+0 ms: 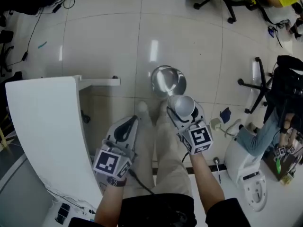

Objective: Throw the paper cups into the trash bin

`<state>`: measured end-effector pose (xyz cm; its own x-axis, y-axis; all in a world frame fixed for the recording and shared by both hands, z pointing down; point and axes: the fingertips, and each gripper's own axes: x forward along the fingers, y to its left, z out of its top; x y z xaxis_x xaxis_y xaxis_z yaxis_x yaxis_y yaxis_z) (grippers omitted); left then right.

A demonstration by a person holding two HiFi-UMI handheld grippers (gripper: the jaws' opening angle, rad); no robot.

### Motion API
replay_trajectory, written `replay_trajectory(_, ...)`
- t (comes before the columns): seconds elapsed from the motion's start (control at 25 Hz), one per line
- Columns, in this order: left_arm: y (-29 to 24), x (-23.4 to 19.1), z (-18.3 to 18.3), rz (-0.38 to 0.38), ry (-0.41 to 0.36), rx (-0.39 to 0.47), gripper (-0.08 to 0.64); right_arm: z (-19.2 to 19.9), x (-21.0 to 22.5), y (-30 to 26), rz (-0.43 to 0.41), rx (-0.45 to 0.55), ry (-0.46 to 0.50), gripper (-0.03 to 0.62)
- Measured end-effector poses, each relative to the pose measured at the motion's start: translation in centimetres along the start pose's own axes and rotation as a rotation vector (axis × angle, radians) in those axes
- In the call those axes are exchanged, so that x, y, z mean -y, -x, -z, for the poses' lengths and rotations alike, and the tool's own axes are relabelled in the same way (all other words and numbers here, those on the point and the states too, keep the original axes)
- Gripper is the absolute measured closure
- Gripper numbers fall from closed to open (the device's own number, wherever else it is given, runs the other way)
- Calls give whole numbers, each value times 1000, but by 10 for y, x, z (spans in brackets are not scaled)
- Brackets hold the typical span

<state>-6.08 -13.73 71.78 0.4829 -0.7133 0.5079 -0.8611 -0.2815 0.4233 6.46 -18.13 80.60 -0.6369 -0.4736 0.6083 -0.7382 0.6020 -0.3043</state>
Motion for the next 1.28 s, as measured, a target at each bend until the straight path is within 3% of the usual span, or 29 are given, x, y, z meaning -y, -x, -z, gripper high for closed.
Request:
replay_trajectory(0.4,-36,-16,62,21,80,-34,560,76,9,-61,-15,-95,-1,267)
replay_trajectory(0.8,-61,-43,95,11,120,-4,560,151,36,-120,-11,-211,-24,267)
replay_trajectory(1.28,-118,-67,162,28,147,-138,560,227,61,-175,2,-347,-49,267)
